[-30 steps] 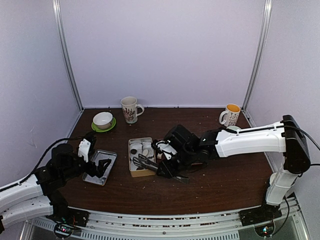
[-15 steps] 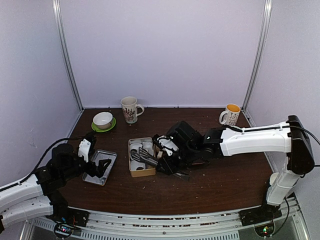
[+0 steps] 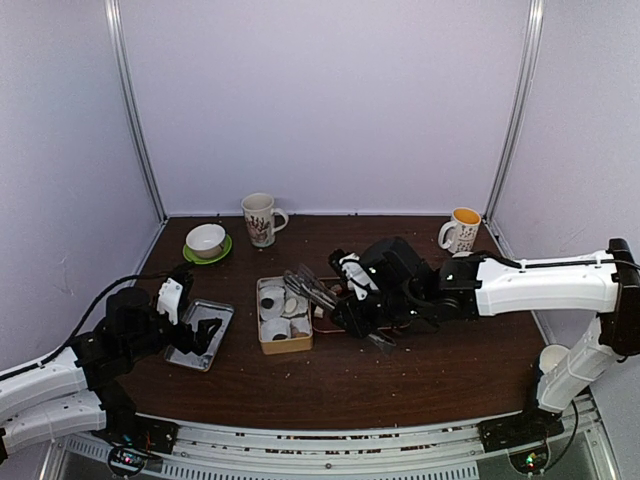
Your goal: Pack the chocolate
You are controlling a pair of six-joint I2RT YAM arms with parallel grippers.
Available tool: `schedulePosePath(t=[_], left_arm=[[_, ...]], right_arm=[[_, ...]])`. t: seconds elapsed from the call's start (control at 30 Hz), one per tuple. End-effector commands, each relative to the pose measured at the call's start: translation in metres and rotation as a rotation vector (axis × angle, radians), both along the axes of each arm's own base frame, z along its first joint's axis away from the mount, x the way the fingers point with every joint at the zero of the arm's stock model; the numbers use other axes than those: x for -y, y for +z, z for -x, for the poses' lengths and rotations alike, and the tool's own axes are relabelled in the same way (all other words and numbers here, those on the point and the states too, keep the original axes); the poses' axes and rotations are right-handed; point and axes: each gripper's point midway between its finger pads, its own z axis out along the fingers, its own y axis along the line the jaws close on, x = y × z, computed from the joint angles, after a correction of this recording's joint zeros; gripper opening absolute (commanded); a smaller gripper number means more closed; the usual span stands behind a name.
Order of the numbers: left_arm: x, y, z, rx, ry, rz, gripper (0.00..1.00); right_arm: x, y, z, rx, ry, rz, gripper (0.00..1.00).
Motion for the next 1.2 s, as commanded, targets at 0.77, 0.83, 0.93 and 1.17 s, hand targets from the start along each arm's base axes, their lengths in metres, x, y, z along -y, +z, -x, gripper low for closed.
schedulePosePath(t=[0.77,0.83,0.93,1.17], left_arm=[[0.003,0.021,-0.008,0.05,0.014,0.044,0.98],[0.003,0.02,-0.008,0.047,0.014,0.042,0.98],[0.003,0.02,-0.009,0.047,0.015,0.042,0.98],[0.003,0.018,-0.009,0.042,0.015,0.039,0.98]], right_arm=[[0.096,-0.058,-0.044,0.019,-0.455,0.098,0.36],[0.094,-0.068,-0.043,-0.004,-0.447,0.102,0.37],[0.092,-0.079,-0.041,-0.035,-0.439,0.102,0.37],[0.099,-0.101,-0.041,-0.08,-0.463,0.121,0.42]])
